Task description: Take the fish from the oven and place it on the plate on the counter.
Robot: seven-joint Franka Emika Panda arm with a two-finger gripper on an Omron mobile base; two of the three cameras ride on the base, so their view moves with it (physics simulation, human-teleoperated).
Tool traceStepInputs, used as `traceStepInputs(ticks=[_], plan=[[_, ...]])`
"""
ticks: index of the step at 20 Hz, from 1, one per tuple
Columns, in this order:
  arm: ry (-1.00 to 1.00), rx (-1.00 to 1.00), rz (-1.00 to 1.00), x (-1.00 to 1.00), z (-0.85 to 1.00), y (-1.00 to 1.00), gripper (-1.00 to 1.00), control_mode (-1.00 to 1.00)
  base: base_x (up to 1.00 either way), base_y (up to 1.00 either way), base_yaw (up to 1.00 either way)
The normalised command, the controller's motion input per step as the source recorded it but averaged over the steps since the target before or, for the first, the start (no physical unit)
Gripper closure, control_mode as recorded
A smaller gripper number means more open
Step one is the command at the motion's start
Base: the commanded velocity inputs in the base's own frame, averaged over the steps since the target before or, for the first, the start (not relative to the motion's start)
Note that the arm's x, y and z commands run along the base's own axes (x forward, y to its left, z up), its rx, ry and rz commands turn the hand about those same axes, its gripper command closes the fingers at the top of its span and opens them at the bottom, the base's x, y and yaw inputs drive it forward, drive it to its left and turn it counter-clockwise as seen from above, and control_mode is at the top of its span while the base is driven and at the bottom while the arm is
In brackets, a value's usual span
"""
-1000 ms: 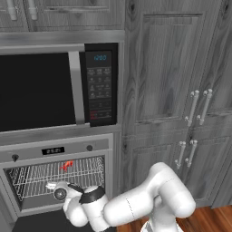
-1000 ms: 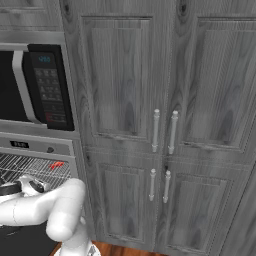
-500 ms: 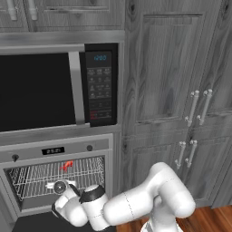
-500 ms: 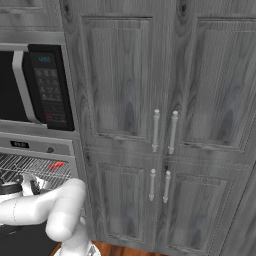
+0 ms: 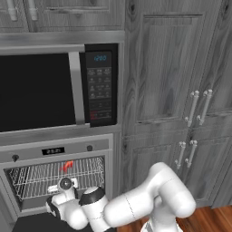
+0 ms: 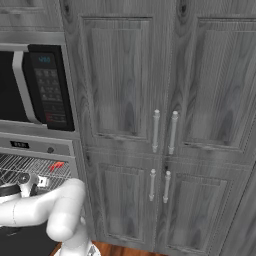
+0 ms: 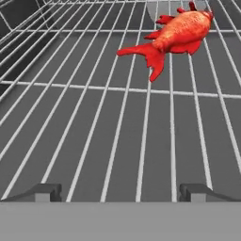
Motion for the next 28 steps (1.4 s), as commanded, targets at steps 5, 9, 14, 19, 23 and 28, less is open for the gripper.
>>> traceStepInputs(ticks=[5,9,14,19,23,28], plan=[[0.03,-0.09,0.01,-0.54,-1.0,0.0,-1.0,-1.0,0.0,0.0,0.0],[0.01,-0.07,0.0,-0.63,-1.0,0.0,-1.0,-1.0,0.0,0.0,0.0],[0.02,-0.05,0.0,-0.71,-1.0,0.0,-1.0,-1.0,0.0,0.0,0.0],[0.01,-0.08,0.0,-0.84,-1.0,0.0,-1.0,-1.0,0.0,0.0,0.0],[-0.02,-0.06,0.0,-0.95,-1.0,0.01,-1.0,-1.0,0.0,0.0,0.0],[-0.08,-0.03,0.0,-0.89,-1.0,0.06,-1.0,-1.0,0.0,0.0,0.0]])
